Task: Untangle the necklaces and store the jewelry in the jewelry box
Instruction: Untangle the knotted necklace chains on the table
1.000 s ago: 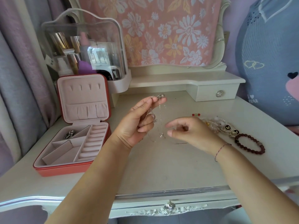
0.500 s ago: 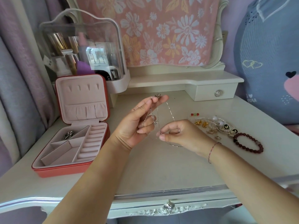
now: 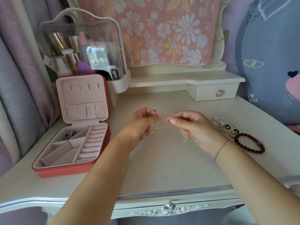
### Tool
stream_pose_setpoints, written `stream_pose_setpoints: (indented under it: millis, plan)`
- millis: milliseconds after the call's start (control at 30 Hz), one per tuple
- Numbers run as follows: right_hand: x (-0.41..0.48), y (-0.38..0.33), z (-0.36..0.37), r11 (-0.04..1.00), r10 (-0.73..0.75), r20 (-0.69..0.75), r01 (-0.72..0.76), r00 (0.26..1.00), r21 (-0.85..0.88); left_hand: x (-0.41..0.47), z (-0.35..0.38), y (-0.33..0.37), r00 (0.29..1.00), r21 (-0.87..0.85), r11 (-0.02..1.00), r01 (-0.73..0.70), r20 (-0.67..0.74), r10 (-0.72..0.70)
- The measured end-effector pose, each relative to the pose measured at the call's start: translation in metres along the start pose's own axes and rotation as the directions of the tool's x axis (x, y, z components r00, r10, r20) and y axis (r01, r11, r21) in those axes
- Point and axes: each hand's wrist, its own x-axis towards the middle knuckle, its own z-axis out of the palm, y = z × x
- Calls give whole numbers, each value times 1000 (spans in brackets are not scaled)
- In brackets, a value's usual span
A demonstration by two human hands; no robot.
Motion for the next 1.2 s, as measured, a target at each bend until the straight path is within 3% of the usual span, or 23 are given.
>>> stream_pose_setpoints:
  millis: [300,533,733,933,1067,1200]
  plan:
    - [2,2,-4,999,27,-43,-26,999,20,-4,1,2,998,37,999,5,62,-8]
    - [4,10,-2,985,88,12,-85,996,-149,-10,-1,12,956,-324,944,-68,250,155]
    - [2,10,5,979,116,58,-104,992,-178,-6,-4,9,892,-455,890,8,406,199]
    - [0,8,2,966,146,52,-131,988,-224,-2,-8,14,975,-506,863,-4,188,115]
    - [-1,7,0,976,176,91,-161,980,-146,4,-10,7,1000,-275,962,-7,-14,3]
    - [1,5,-3,973,208,112,-218,972,82,0,1,1,999,118,993,-7,-33,11]
